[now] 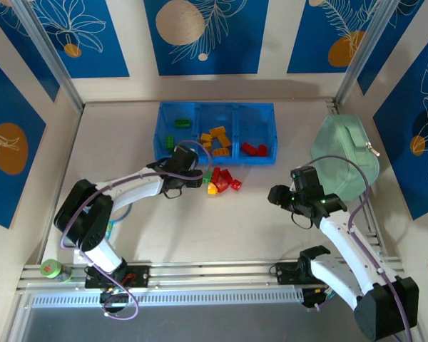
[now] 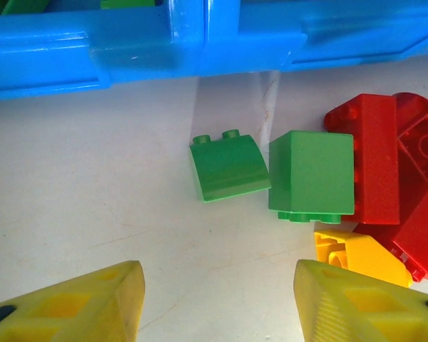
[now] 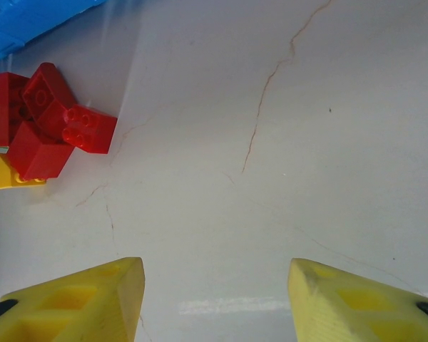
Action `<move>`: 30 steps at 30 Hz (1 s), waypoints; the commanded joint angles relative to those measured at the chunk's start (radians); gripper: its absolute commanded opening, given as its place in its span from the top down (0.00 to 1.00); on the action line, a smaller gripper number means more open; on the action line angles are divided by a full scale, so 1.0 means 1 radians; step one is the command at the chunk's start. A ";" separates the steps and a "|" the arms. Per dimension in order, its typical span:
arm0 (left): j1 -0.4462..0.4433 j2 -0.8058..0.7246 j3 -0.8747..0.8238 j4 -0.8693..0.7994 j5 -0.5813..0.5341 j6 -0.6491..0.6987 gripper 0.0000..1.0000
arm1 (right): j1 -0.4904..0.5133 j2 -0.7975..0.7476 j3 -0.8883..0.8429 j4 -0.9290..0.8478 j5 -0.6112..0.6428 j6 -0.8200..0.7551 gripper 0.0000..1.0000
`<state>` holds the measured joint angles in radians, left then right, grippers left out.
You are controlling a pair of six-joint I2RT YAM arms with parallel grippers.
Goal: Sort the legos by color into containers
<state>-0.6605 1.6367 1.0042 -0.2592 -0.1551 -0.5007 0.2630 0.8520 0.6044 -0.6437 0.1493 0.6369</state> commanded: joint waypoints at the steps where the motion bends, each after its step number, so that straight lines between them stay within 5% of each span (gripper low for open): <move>1: 0.005 0.037 0.010 0.044 -0.014 -0.015 0.44 | 0.008 -0.022 -0.005 -0.020 0.002 0.012 0.44; 30: 0.038 0.247 0.191 -0.016 -0.001 0.015 0.46 | -0.001 0.018 -0.004 0.007 0.018 -0.006 0.44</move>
<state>-0.6331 1.8565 1.1755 -0.2401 -0.1574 -0.4961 0.2626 0.8696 0.6044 -0.6407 0.1570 0.6365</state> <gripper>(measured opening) 0.542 0.561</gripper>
